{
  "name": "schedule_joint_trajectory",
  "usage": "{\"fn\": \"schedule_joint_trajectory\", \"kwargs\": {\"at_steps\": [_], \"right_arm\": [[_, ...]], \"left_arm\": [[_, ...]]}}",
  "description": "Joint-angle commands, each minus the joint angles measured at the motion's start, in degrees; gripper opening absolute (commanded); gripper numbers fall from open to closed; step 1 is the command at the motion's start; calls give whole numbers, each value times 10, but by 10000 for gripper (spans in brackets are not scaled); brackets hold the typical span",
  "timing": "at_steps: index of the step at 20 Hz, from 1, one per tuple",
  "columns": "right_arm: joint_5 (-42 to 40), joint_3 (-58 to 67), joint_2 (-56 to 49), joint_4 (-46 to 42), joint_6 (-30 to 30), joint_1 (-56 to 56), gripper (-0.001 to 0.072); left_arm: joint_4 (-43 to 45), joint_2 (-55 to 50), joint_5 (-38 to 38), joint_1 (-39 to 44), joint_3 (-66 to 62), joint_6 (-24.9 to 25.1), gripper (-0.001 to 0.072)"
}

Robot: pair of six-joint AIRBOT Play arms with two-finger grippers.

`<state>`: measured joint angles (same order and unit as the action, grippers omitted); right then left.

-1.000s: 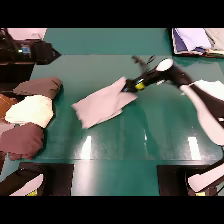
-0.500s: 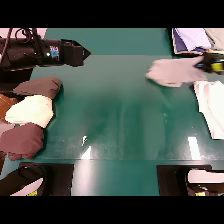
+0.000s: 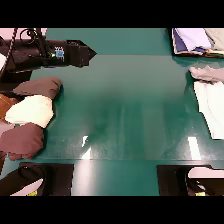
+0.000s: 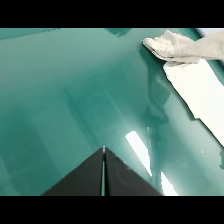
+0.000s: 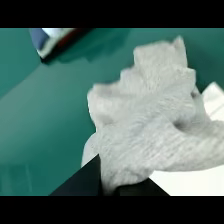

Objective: Fold the shirts.

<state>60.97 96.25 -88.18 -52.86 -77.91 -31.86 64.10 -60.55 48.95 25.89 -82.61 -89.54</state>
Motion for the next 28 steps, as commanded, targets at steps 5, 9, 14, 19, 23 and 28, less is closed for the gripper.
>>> {"fn": "schedule_joint_trajectory", "kwargs": {"at_steps": [5, 9, 14, 19, 23, 28], "right_arm": [[92, 124, 18, 2, -7, -26, 12], [157, 97, 47, 2, -7, -61, 12], [187, -47, 119, -61, -7, -115, 13], [198, -203, 190, -164, -7, -171, 24], [189, -280, 216, -167, -7, -217, 524], [149, -268, 255, -43, -4, -176, 526]], "left_arm": [[1, 0, 6, 1, 12, 0, 20], [2, 0, 9, 1, 12, 0, 20], [2, 0, 13, 1, 12, 13, 21], [1, 0, 9, 1, 12, 15, 21], [1, 0, 11, 1, 12, 15, 21], [0, 0, 12, 1, 12, 15, 22]]}}
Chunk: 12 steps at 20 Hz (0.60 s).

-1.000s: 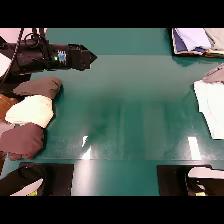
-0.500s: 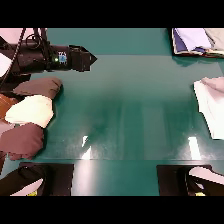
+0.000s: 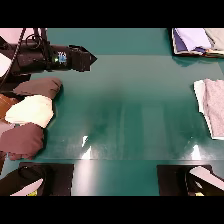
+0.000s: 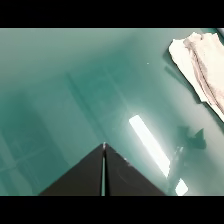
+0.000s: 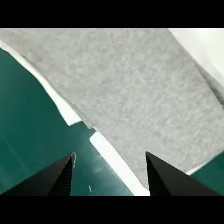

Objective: Fold the shirts.

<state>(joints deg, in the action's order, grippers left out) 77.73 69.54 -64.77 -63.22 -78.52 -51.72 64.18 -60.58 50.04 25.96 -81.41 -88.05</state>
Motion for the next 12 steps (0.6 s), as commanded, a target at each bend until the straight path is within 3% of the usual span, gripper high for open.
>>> {"fn": "schedule_joint_trajectory", "kwargs": {"at_steps": [1, 5, 6, 8, 9, 12], "right_arm": [[-20, 10, 29, 71, 2, 57, 525], [-32, 40, 53, 81, 2, 237, 522], [-33, 47, 53, 81, 2, 289, 490], [-43, 53, 53, 77, 2, 385, 352], [-51, 53, 52, 76, 2, 427, 322], [-80, 53, 52, 75, 7, 524, 34]], "left_arm": [[-1, 0, 1, 0, 0, 0, 21], [1, 0, 8, 0, 0, 0, 21], [1, 0, 16, 0, 0, 0, 21], [-1, 0, 18, 0, 0, 0, 21], [-1, 0, 18, 0, 0, 0, 22], [-1, 0, 18, 0, 0, 0, 22]]}}
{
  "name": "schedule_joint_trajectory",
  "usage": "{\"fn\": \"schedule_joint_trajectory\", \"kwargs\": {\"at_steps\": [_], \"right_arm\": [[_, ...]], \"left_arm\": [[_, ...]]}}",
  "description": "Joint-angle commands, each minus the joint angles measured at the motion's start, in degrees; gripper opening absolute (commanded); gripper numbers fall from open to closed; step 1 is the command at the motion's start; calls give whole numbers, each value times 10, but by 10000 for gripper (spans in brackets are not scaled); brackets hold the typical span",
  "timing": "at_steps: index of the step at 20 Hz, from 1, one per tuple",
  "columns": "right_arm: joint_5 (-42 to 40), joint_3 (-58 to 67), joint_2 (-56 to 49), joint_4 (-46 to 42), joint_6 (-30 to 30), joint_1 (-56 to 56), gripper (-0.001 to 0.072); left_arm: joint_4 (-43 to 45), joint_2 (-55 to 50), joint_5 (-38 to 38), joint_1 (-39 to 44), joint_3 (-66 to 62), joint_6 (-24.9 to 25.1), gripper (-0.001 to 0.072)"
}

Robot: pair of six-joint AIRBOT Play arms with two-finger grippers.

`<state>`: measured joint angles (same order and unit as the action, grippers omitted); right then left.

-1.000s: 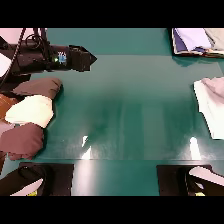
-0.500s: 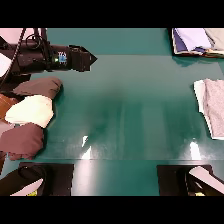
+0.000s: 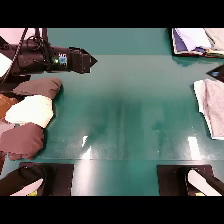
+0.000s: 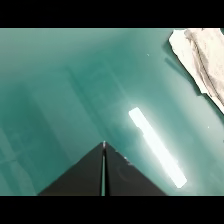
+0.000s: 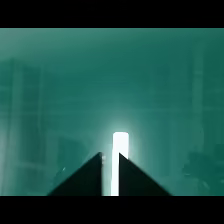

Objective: Fold the shirts.

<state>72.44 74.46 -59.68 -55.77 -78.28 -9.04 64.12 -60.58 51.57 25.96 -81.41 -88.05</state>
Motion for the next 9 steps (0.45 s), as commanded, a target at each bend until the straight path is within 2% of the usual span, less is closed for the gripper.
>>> {"fn": "schedule_joint_trajectory", "kwargs": {"at_steps": [1, 9], "right_arm": [[-34, 3, 2, 1, 6, 119, 13], [-33, 3, 2, 2, 6, 153, 13]], "left_arm": [[-1, 0, 3, 0, 0, 0, 22], [-1, 0, 3, 0, 0, 0, 21]]}}
